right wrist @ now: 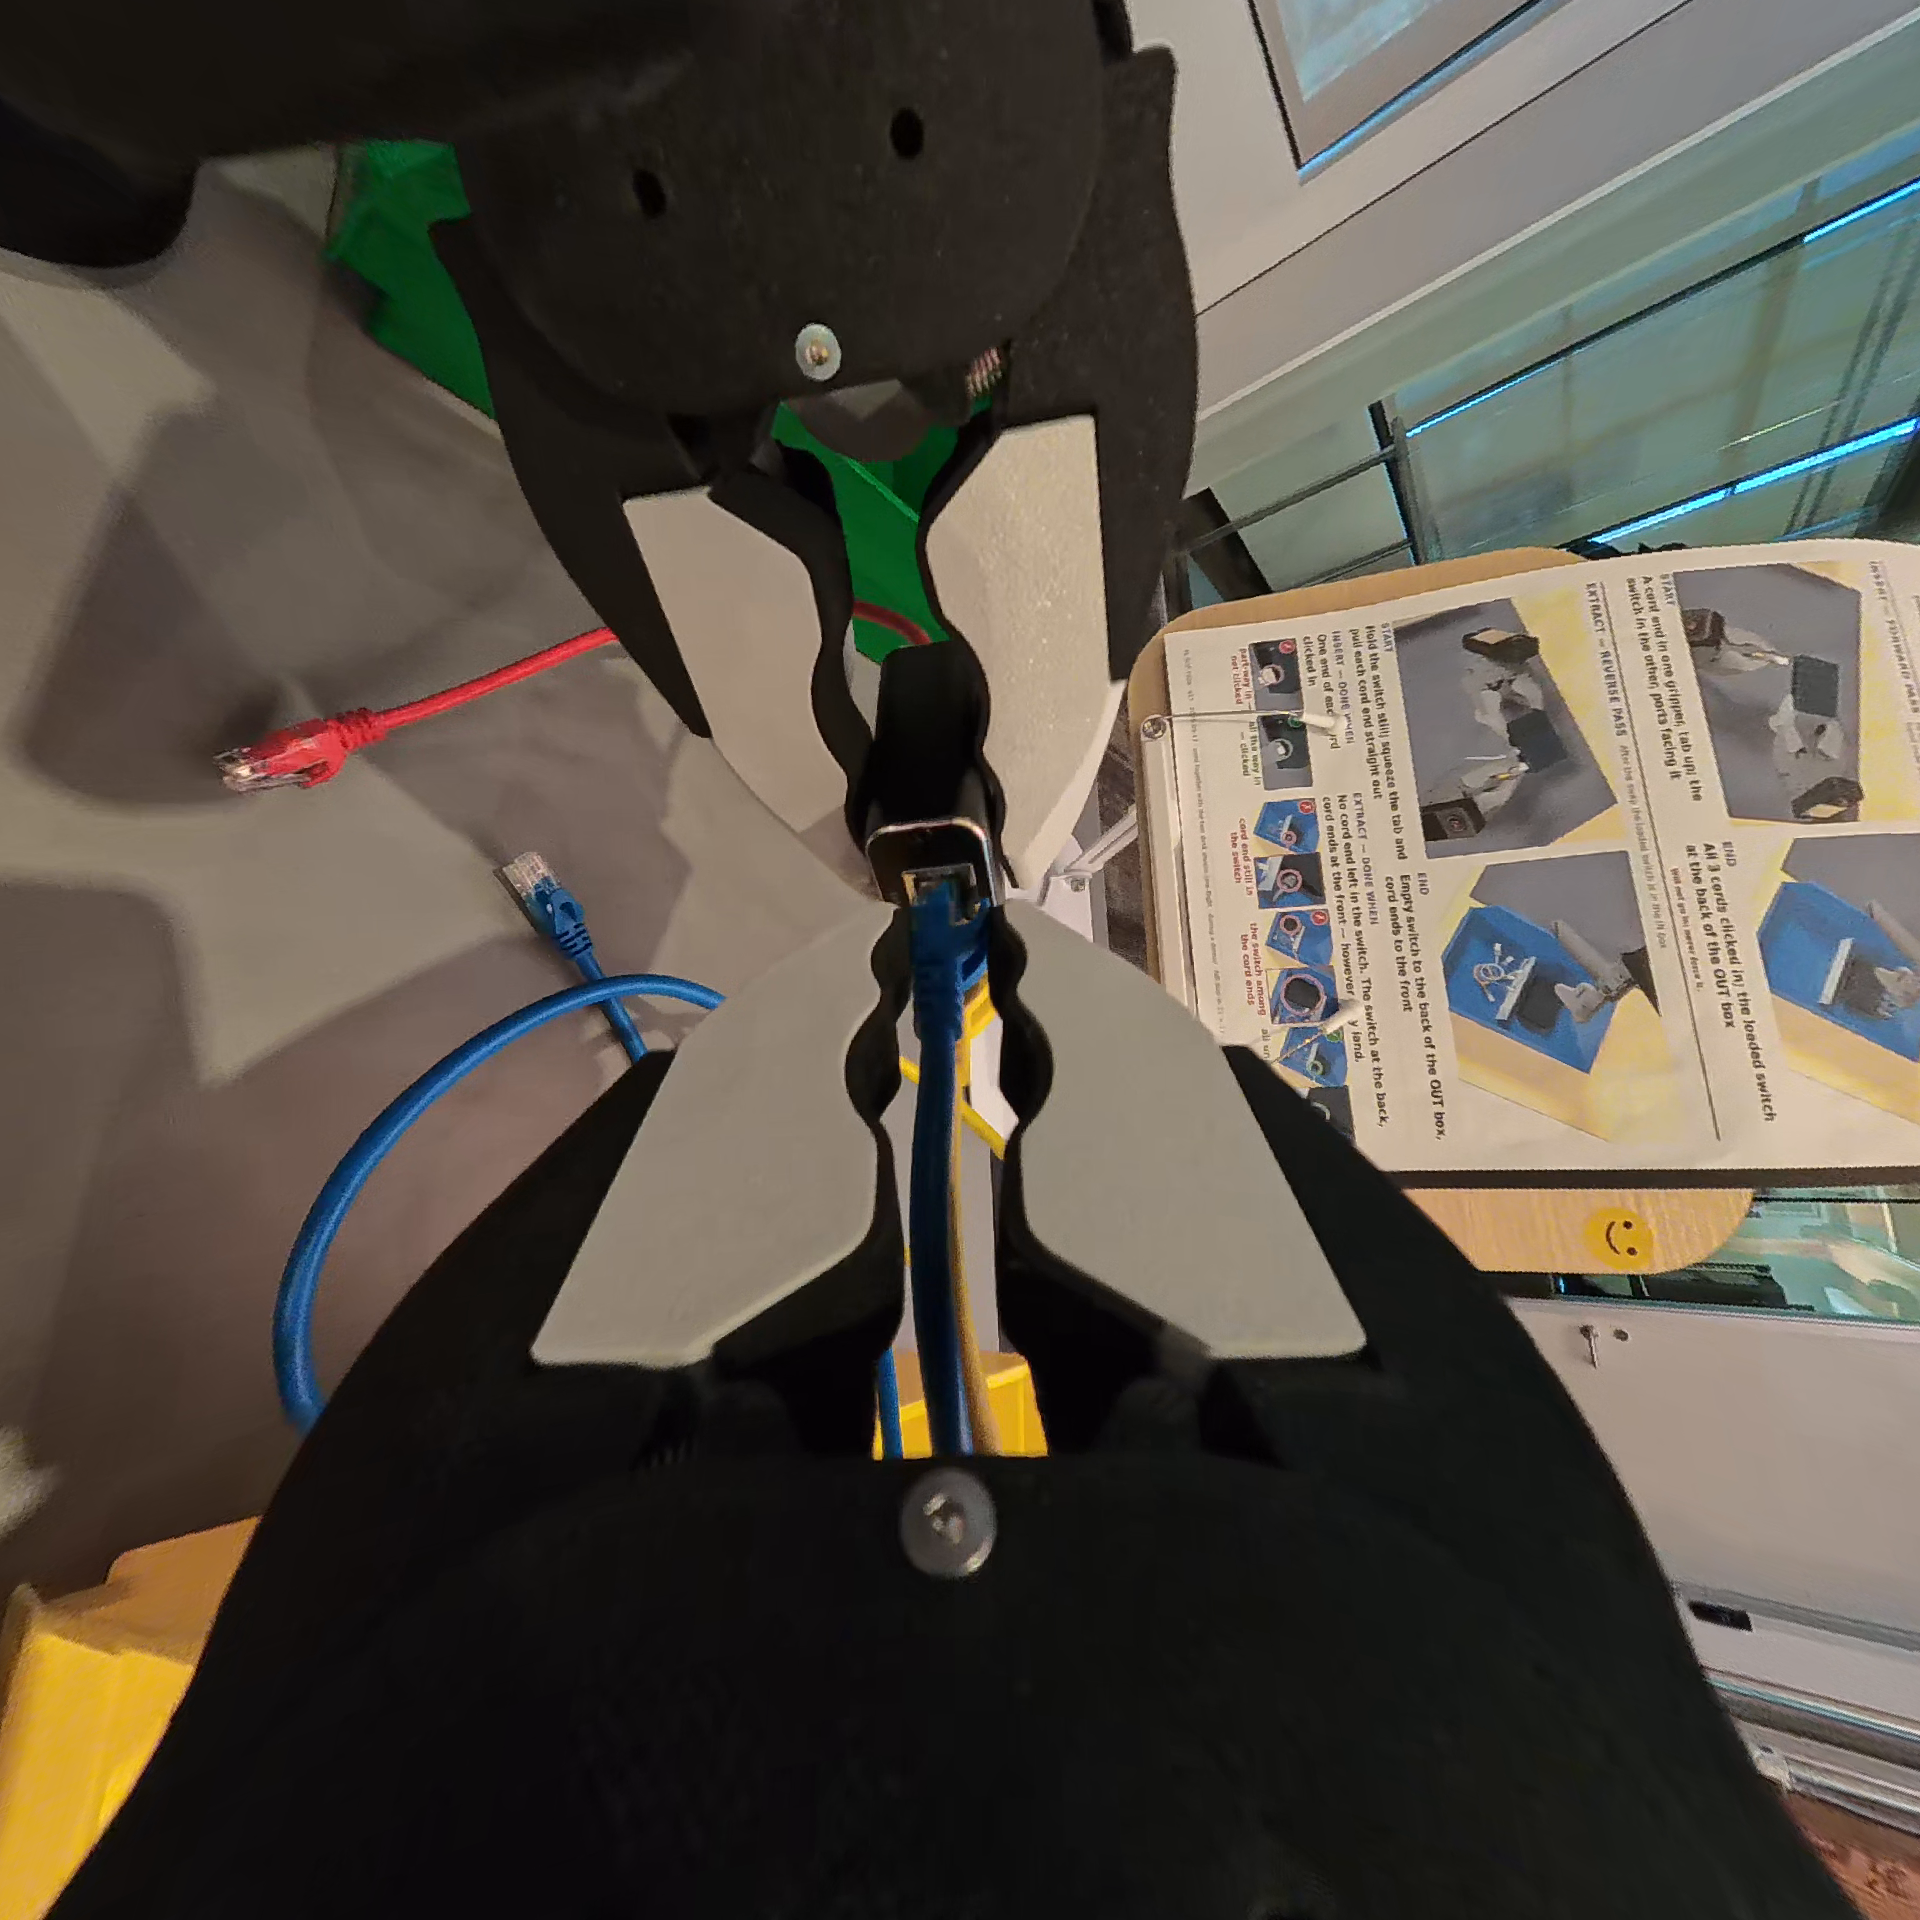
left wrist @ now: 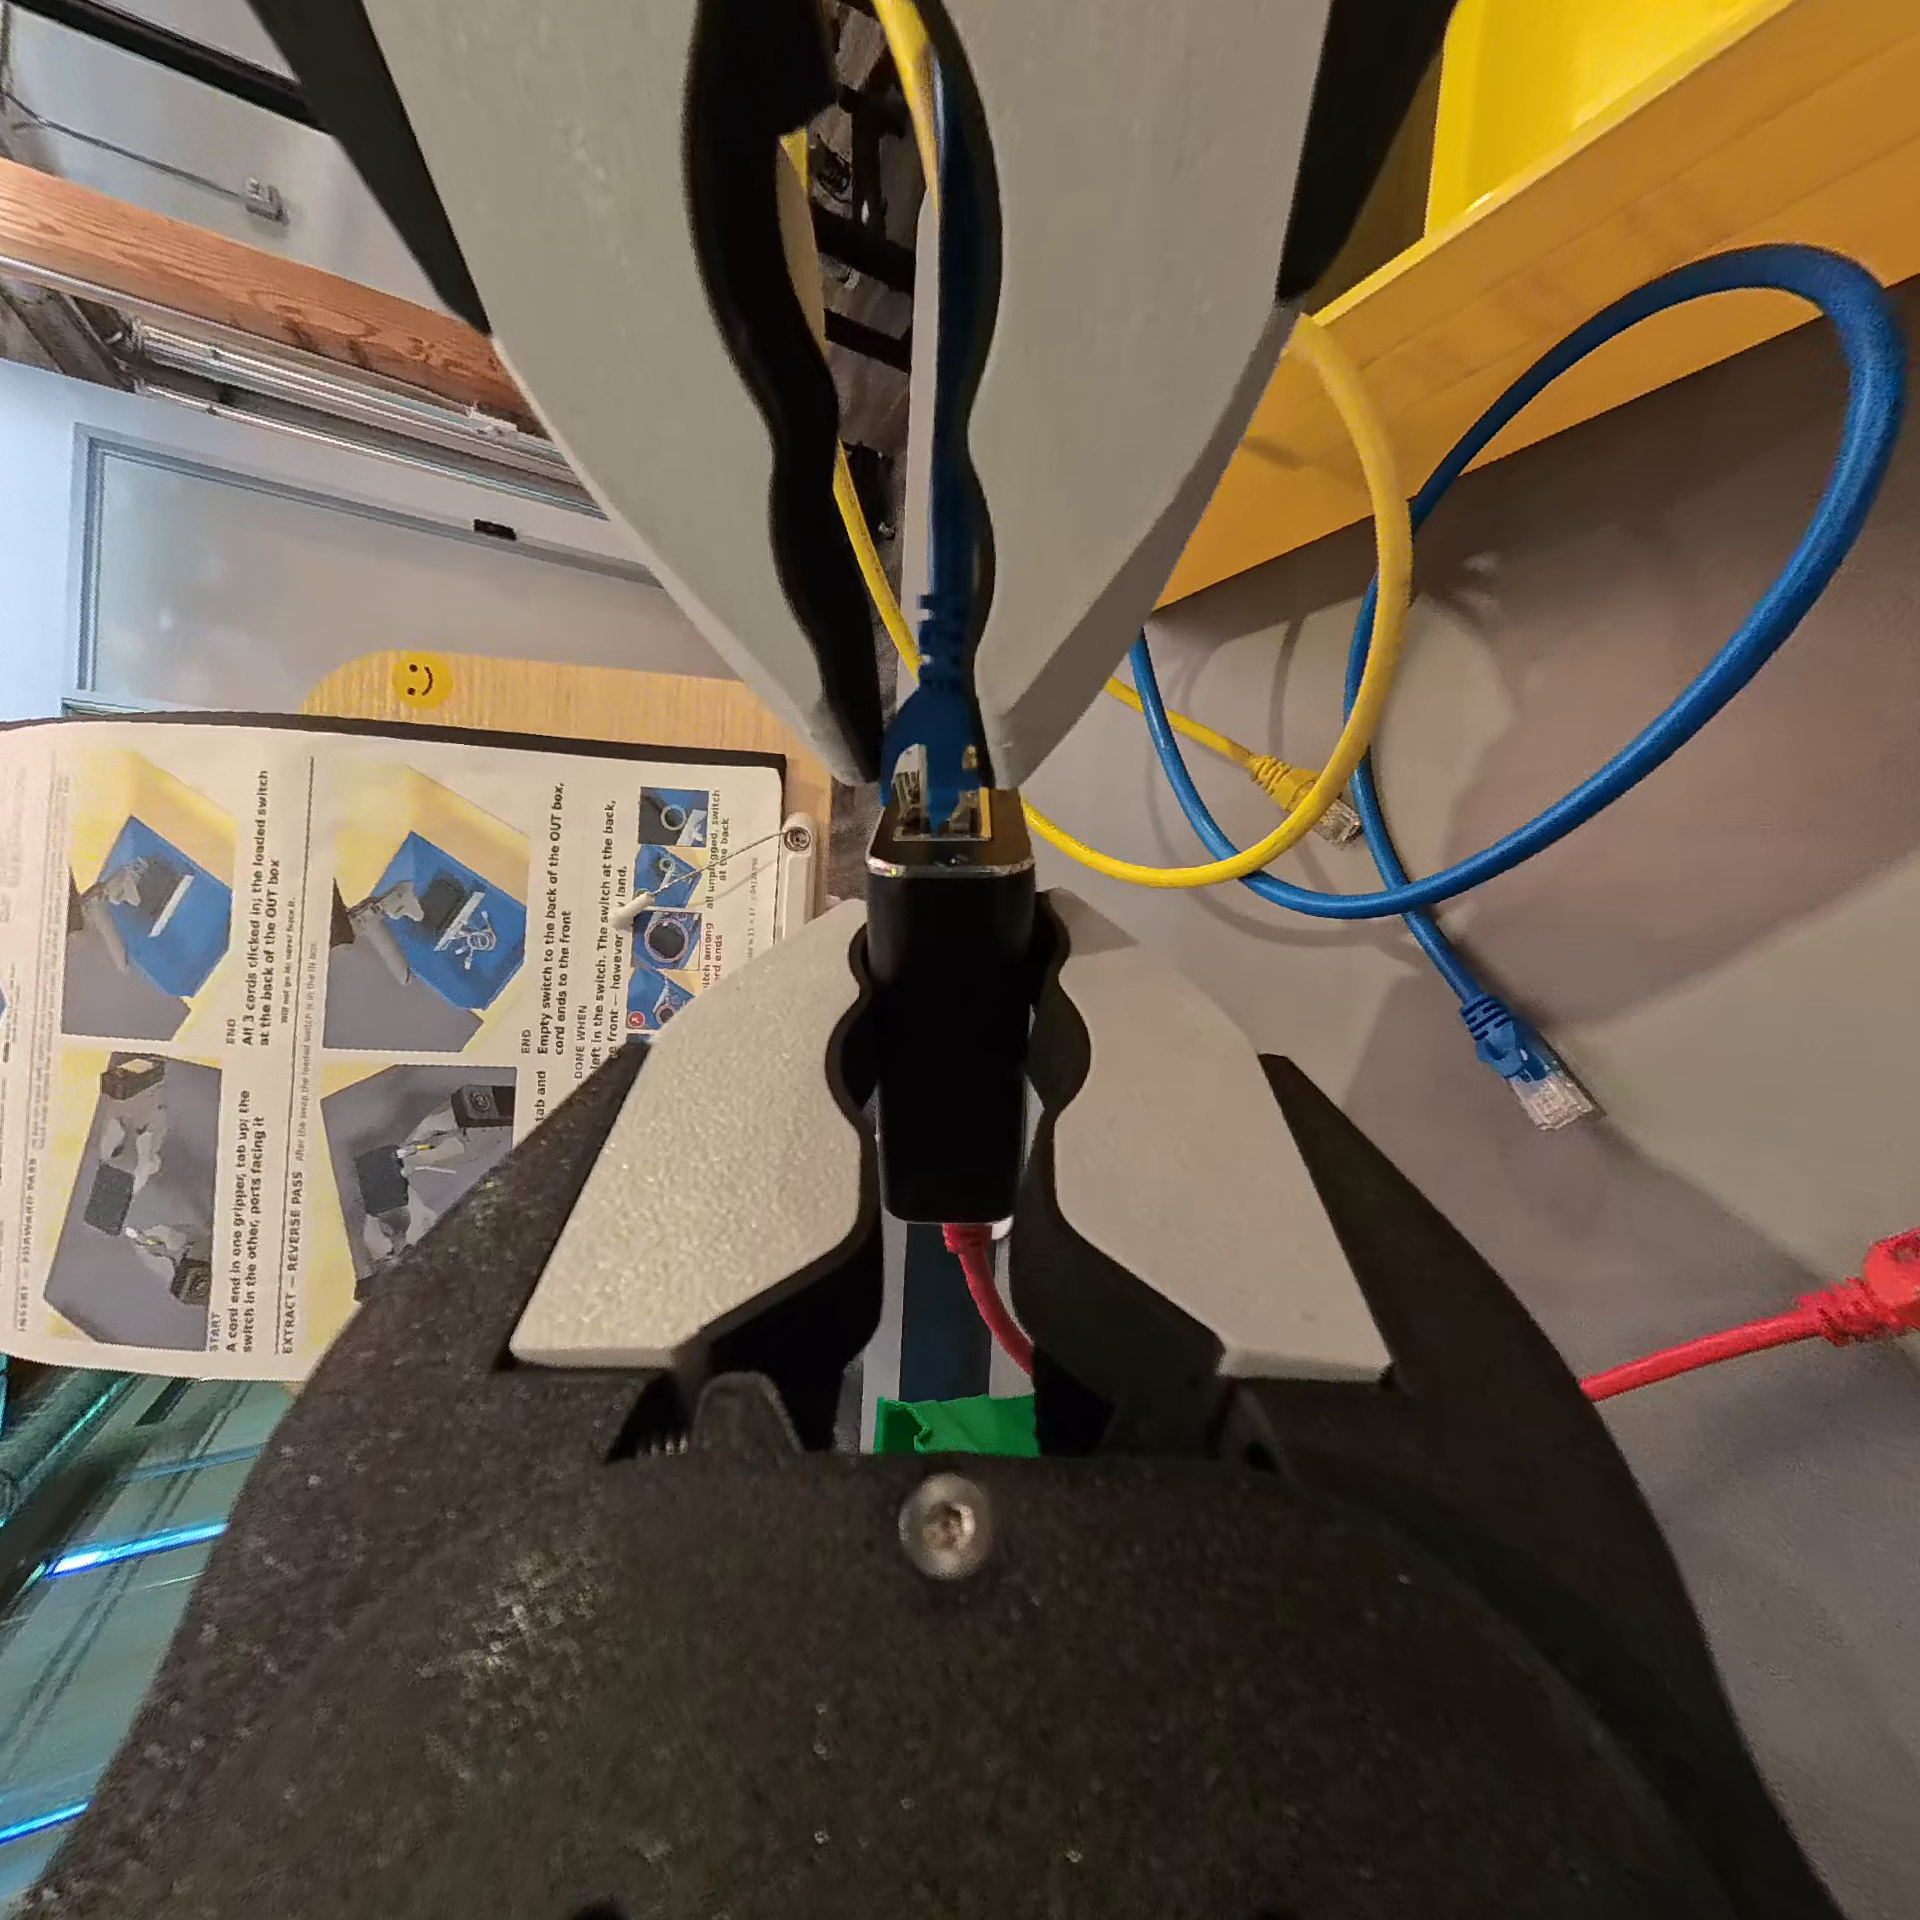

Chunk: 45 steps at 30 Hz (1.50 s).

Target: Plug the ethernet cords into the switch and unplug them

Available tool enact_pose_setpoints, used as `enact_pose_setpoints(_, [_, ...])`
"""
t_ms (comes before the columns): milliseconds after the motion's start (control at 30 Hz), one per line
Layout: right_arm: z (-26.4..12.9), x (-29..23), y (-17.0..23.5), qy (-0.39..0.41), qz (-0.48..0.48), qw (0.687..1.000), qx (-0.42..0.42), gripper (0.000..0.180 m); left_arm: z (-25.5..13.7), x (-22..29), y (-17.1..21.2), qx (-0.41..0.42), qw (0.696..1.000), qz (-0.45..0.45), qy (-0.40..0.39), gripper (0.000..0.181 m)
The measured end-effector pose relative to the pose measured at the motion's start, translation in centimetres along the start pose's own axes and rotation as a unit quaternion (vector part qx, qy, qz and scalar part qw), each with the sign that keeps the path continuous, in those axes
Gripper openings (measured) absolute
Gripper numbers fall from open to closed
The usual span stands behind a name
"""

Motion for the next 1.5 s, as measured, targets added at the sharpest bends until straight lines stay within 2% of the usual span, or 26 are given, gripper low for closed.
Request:
enact_pose_setpoints(167, [0.1, -0.2, 0.0, -0.008, 0.003, 1.000, -0.004, 0.015, 0.1, 0.2, 0.1, 0.001, 1.000, 0.007, 0.005, 0.024])
enact_pose_setpoints(300, [-0.3, 0.1, -0.1, -0.003, 0.014, 1.000, -0.003, 0.014, 0.4, 0.2, -0.3, 0.023, 0.998, 0.031, -0.044, 0.029])
enact_pose_setpoints(533, [-0.1, -0.1, 0.0, 0.002, 0.000, 1.000, -0.015, 0.016, 0.6, 0.1, -0.2, 0.017, 0.997, 0.041, -0.057, 0.025])
enact_pose_setpoints(1133, [0.0, -0.4, -0.4, 0.022, -0.051, 0.998, -0.029, 0.016, 0.3, 0.1, -0.3, 0.004, 0.998, 0.045, -0.046, 0.024])
enact_pose_setpoints(1500, [0.3, -0.1, -1.1, 0.075, -0.091, 0.991, -0.059, 0.015, 0.6, -0.9, -0.1, -0.016, 0.990, 0.058, -0.125, 0.025])
Point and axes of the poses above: each gripper's, where its closed fingertips meet, z out along the fingers, y out of its underside, x = y × z across the jaws, the point moved 6 cm from there along -z, back along the fingers, and after that the axes turned 2 degrees about -z, right-handed, at the moved point
